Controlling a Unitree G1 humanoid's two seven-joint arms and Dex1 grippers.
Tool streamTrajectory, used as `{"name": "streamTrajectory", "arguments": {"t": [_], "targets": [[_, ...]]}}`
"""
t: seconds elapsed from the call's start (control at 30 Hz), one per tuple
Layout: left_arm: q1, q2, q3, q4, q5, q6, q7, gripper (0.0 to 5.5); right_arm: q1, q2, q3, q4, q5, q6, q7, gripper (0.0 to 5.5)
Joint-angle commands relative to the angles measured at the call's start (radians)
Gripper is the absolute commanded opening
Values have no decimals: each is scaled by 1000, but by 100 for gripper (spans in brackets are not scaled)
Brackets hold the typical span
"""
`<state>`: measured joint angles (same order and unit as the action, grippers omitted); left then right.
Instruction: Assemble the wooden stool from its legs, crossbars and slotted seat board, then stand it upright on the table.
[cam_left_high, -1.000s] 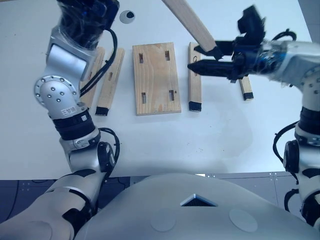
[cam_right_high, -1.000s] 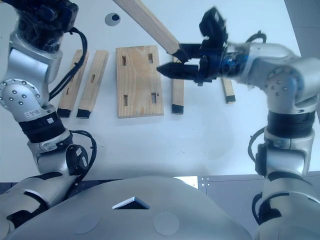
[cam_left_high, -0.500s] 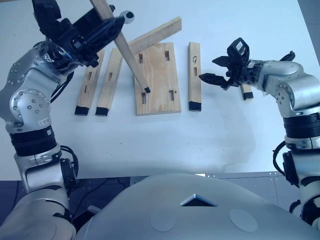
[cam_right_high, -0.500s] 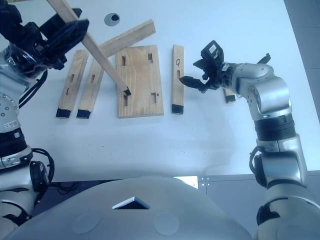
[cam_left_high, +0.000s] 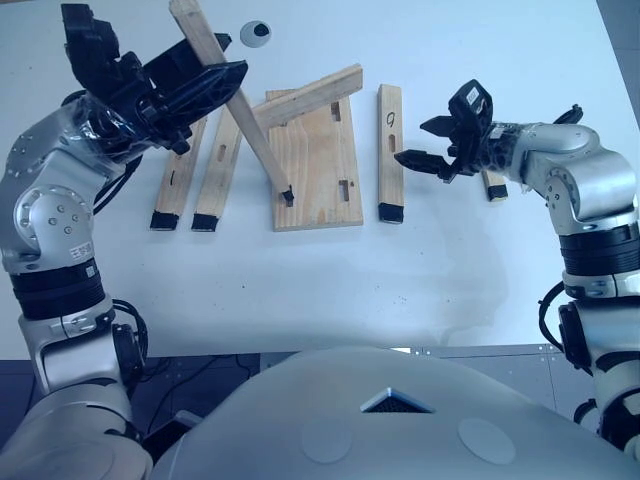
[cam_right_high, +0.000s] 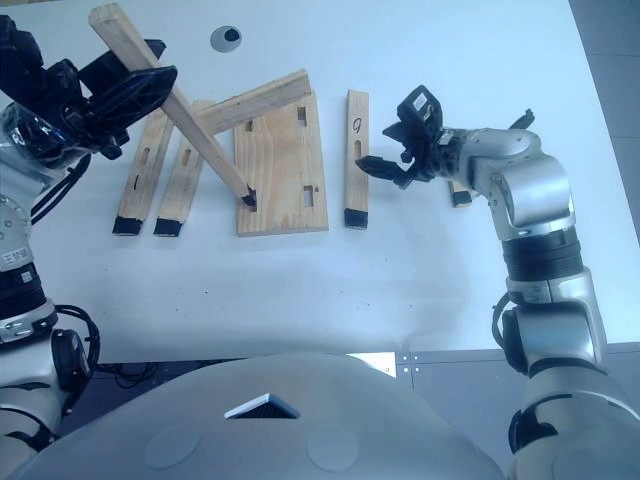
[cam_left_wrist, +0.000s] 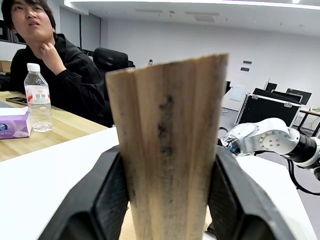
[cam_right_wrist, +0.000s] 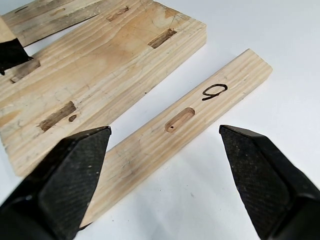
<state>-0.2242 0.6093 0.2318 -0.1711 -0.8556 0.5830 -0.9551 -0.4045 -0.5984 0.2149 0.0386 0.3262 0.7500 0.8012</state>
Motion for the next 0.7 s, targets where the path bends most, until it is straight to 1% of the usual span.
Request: {"name": "streamTrajectory", "arguments": {"t": [0.03, 0.23, 0.33, 0.5, 0.6, 0.7], "targets": [[13, -14, -19, 56, 36, -25, -30, 202, -12, 8, -3, 4, -14, -9, 7, 400], [51, -27, -15, 237, 88, -92, -93, 201, -12, 9, -5, 8, -24, -15, 16, 400], [78, 34, -36, 222, 122, -113, -154, 201, -9, 6, -3, 6, -26, -14, 22, 400], [101, 186, -125, 187, 187, -114, -292, 201, 11, 14, -8, -19, -24, -8, 18, 400], [106, 250, -160, 195, 229, -136, -329, 201, 27, 22, -11, -36, -20, -2, 7, 400], [88, 287, -190, 201, 263, -157, -341, 201, 43, 28, -15, -50, -17, 2, -3, 400]]}}
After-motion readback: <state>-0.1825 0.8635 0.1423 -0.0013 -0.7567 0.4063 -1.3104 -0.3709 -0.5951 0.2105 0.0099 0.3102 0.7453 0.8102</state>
